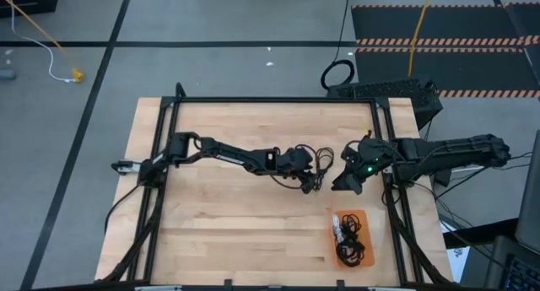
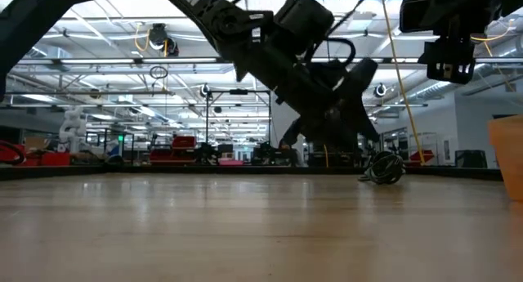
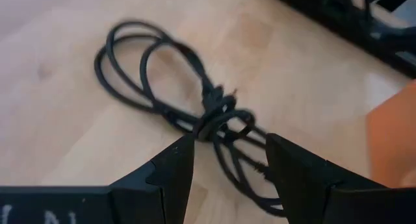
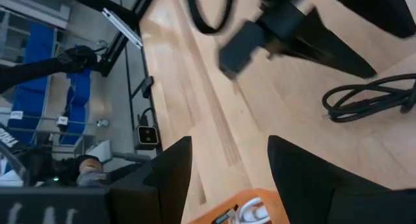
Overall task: Pick and place USB-C Cables
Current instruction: Put the black charger cable into the orange bin
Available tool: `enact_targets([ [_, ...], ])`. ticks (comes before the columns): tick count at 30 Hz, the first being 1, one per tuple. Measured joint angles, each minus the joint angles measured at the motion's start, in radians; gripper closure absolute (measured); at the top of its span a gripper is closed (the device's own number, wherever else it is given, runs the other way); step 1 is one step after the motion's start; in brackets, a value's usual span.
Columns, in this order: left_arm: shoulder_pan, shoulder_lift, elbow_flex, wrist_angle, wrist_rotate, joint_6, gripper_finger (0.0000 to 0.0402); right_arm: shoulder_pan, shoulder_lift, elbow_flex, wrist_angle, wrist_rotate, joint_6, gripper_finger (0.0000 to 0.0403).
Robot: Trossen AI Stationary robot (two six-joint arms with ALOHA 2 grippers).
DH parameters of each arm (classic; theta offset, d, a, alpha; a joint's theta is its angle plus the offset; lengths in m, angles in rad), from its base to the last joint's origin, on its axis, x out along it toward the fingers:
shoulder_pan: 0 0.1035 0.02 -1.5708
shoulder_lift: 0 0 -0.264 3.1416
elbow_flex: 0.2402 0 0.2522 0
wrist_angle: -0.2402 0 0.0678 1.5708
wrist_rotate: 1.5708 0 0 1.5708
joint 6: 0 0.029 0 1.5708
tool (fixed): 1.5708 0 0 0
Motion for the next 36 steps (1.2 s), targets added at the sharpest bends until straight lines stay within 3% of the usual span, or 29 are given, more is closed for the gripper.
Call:
enact_targets([
  [26, -0.004, 0.134, 0.000, 0.154, -0.018, -0.095, 0.0216, -0.003, -0.008, 0.000, 0.010, 0.001, -0.041, 0.0209],
  [30, -0.002, 0.144, 0.000, 0.187, -0.016, -0.068, 0.0261, -0.004, -0.008, 0.000, 0.012, 0.001, -0.042, 0.0209],
  [36, 0.013, 0.144, 0.000, 0.217, -0.012, -0.046, 0.0377, -0.004, -0.008, 0.000, 0.012, 0.002, -0.049, 0.0209],
])
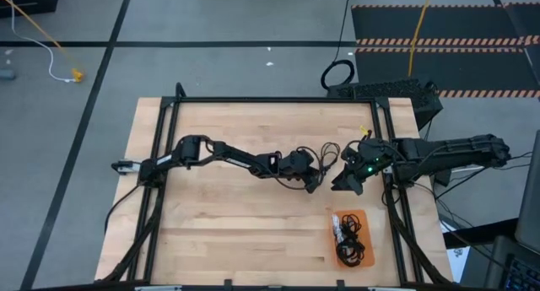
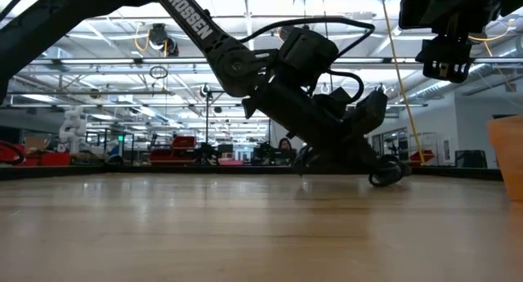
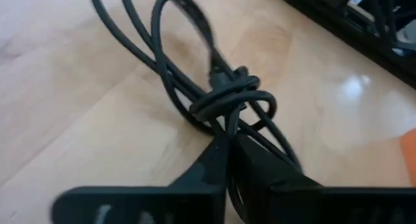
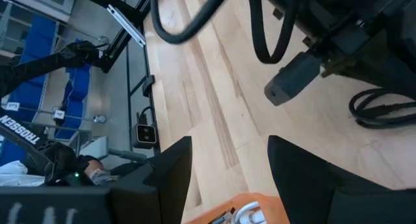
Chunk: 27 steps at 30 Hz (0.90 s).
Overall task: Pick and place USB-C Cables
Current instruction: Put the black charger cable into the orange bin
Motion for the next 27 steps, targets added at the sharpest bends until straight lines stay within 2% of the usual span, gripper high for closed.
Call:
enact_targets([
  [6, 0.007, -0.006, 0.000, 0.007, 0.074, 0.022, 0.0393, 0.000, 0.000, 0.000, -0.001, 0.000, -0.014, 0.0209],
  [15, 0.002, -0.115, -0.002, -0.047, 0.065, 0.136, 0.0396, 0.003, -0.005, 0.000, 0.003, -0.001, -0.014, 0.0209],
  [18, -0.005, -0.169, -0.002, -0.130, 0.034, 0.182, 0.0396, 0.003, -0.018, 0.000, 0.008, -0.002, -0.014, 0.0209],
  [24, -0.034, -0.255, 0.000, -0.414, -0.144, 0.200, 0.0396, 0.003, -0.093, 0.000, 0.041, 0.001, -0.021, 0.0209],
  [27, -0.061, -0.270, -0.001, -0.465, -0.201, 0.197, 0.0396, 0.004, -0.134, 0.000, 0.034, 0.073, -0.054, 0.0209],
])
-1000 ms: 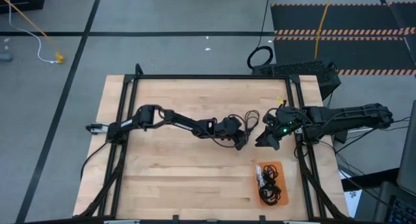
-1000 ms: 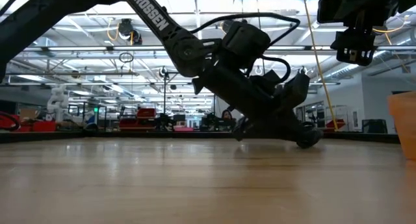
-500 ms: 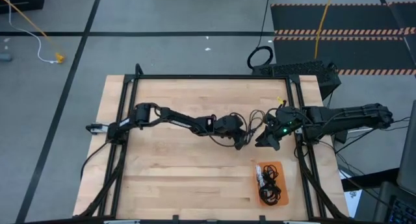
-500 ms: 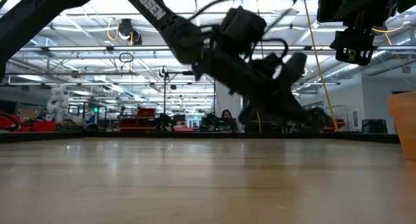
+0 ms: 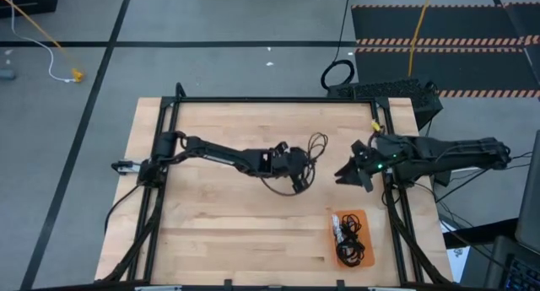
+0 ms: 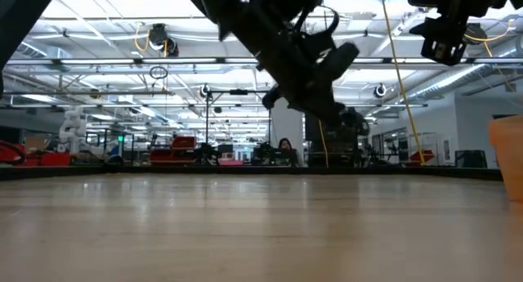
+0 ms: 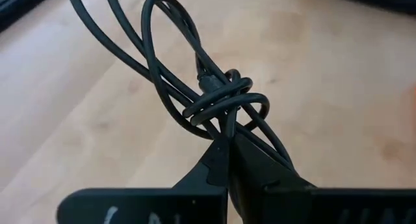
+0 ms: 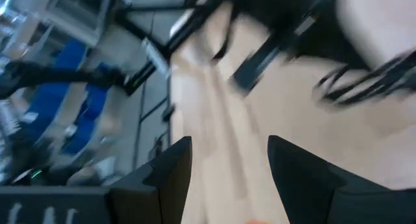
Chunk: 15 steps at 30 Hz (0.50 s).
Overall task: Pick and place USB-C Cables
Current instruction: Put the black charger cable into the orange bin
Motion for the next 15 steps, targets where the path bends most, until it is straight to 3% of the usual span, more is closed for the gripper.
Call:
enact_targets([
  [6, -0.071, -0.062, 0.000, -0.046, -0.108, 0.033, 0.0397, 0.000, -0.024, 0.000, 0.043, 0.216, -0.014, 0.0209],
  [11, -0.094, -0.165, 0.000, -0.125, -0.249, 0.056, 0.0391, 0.000, -0.019, 0.000, 0.153, 0.220, -0.002, 0.0209],
  [15, -0.116, -0.232, 0.001, -0.110, -0.283, 0.091, 0.0397, 0.000, -0.018, 0.000, 0.196, 0.219, -0.025, 0.0208],
])
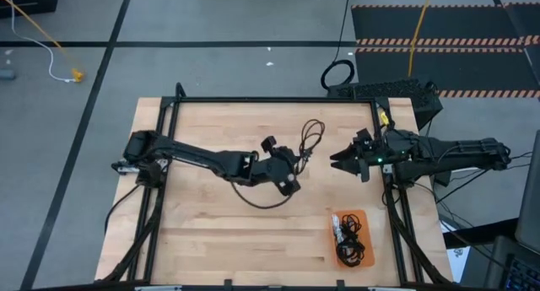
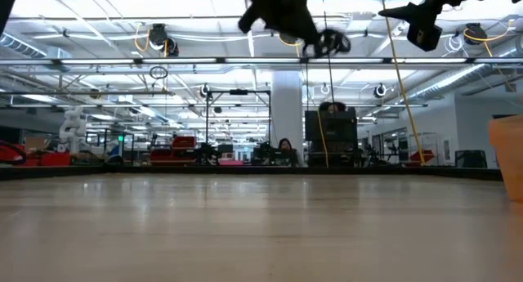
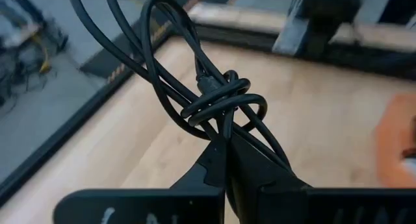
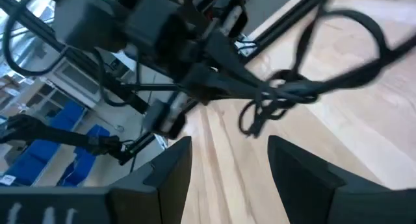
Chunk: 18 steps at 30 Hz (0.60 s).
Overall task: Pick and place USB-C Cables
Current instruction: Put the black charger cable into the orange bin
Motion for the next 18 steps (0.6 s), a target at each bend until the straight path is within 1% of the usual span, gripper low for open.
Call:
enact_targets([
  [4, -0.028, -0.035, -0.002, 0.066, 0.009, 0.057, 0.0394, -0.001, 0.008, 0.000, 0.001, 0.004, -0.028, 0.0203],
  [6, -0.042, -0.038, 0.002, 0.128, 0.055, 0.084, 0.0394, -0.001, 0.014, 0.000, 0.016, 0.006, -0.041, 0.0198],
  [11, -0.067, -0.031, 0.000, 0.211, 0.203, 0.121, 0.0397, -0.001, 0.042, 0.000, 0.128, 0.004, -0.063, 0.0185],
  [15, -0.079, -0.034, 0.000, 0.235, 0.209, 0.127, 0.0394, -0.001, 0.053, 0.000, 0.213, 0.000, -0.094, 0.0185],
  [18, -0.087, -0.032, 0.000, 0.247, 0.209, 0.136, 0.0397, -0.001, 0.057, 0.000, 0.220, 0.000, -0.093, 0.0203],
])
